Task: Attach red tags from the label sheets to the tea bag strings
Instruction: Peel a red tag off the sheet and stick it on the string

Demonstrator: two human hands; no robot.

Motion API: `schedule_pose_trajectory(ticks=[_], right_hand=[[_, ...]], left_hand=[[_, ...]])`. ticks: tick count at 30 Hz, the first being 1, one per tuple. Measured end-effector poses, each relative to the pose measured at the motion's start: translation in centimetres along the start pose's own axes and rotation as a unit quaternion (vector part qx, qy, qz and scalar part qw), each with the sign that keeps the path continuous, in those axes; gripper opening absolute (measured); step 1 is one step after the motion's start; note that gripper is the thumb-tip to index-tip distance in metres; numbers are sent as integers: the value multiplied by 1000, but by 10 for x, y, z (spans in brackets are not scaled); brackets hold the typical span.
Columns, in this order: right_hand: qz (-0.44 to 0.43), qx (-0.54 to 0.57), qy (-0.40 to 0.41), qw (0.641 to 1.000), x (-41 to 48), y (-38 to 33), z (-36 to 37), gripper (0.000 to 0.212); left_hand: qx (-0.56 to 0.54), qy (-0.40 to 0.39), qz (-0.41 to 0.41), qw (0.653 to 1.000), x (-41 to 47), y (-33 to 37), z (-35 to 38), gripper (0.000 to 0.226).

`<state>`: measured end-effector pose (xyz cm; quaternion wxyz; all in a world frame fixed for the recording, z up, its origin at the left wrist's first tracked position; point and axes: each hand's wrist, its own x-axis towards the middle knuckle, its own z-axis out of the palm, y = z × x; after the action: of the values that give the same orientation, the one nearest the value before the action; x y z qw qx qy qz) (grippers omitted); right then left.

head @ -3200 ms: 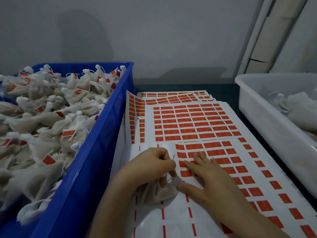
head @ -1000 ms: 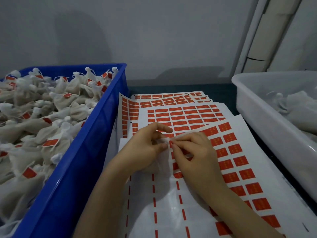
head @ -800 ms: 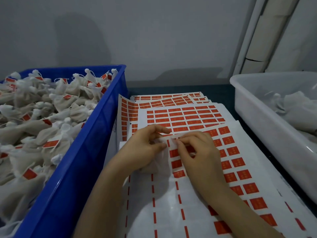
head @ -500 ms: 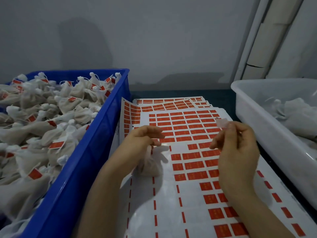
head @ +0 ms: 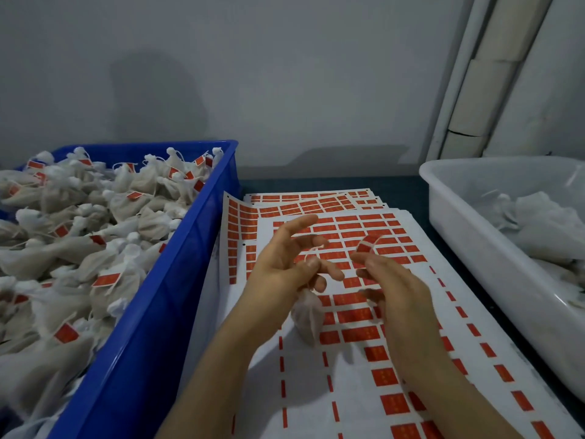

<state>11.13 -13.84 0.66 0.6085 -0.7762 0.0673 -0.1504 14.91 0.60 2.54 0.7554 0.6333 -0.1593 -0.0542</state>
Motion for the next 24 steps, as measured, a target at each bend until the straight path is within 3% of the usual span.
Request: schedule_pose_trajectory(ticks=[2, 4, 6, 8, 13, 17, 19, 24], right_hand=[[74, -15, -65, 995, 2, -4, 3, 14], [125, 28, -112, 985, 0, -8, 7, 32], [137, 79, -138, 978, -2, -10, 7, 44], [103, 83, -151, 980, -2, -10, 6, 40], [49, 66, -120, 989, -5, -3, 3, 40], [34, 30, -45, 998, -3, 0, 3, 35], [29, -8, -2, 1000, -1, 1, 3, 24], [5, -46, 65, 997, 1, 0, 1, 17]], left_hand=[[36, 6, 1, 999, 0, -2, 2, 55], [92, -3, 27, 995, -3, -3, 4, 68], [128, -22, 58, 990, -5, -2, 5, 82], [149, -47, 66, 986, -5, -4, 5, 89], [186, -118, 46, 974, -7, -13, 8, 90], [199, -100, 45, 974, -8, -13, 13, 89], [197, -59, 38, 978, -8, -13, 17, 79], [187, 30, -36, 981, -6, -16, 19, 14]])
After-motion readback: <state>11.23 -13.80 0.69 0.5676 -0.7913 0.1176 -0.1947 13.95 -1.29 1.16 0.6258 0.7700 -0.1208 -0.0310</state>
